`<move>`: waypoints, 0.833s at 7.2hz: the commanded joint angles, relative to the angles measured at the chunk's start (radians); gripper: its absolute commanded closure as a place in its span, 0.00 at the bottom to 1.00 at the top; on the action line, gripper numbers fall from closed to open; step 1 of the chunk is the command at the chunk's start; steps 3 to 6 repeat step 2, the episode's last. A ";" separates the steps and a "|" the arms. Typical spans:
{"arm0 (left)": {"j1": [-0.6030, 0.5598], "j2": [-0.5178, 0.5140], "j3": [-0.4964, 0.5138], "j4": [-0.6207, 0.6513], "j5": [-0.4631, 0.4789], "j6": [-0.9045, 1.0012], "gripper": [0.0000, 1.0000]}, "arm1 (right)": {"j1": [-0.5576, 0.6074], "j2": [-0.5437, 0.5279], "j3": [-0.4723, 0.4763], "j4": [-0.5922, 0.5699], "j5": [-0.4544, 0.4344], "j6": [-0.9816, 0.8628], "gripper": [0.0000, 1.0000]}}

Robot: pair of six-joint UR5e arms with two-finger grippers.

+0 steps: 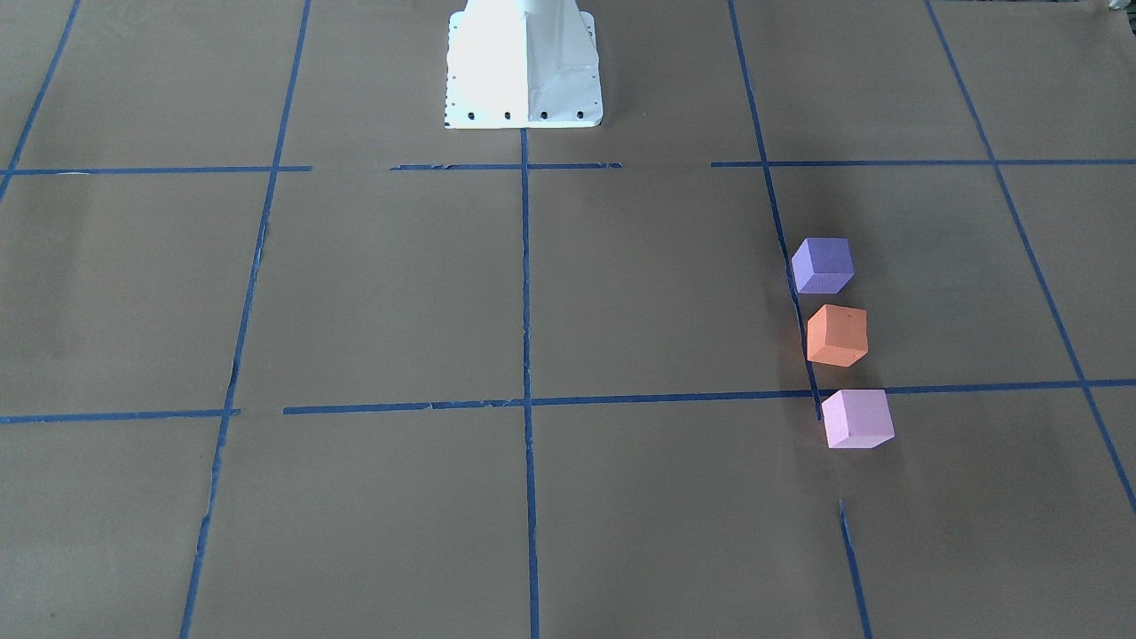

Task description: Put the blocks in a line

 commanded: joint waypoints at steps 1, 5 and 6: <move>0.000 0.002 -0.003 0.001 0.000 -0.001 0.00 | 0.000 0.000 0.000 0.000 0.000 0.000 0.00; 0.000 0.002 -0.003 -0.001 0.000 0.000 0.00 | 0.000 0.000 0.000 0.000 0.000 0.000 0.00; 0.000 0.002 -0.003 -0.001 0.000 0.000 0.00 | 0.000 0.000 0.000 0.000 0.000 0.000 0.00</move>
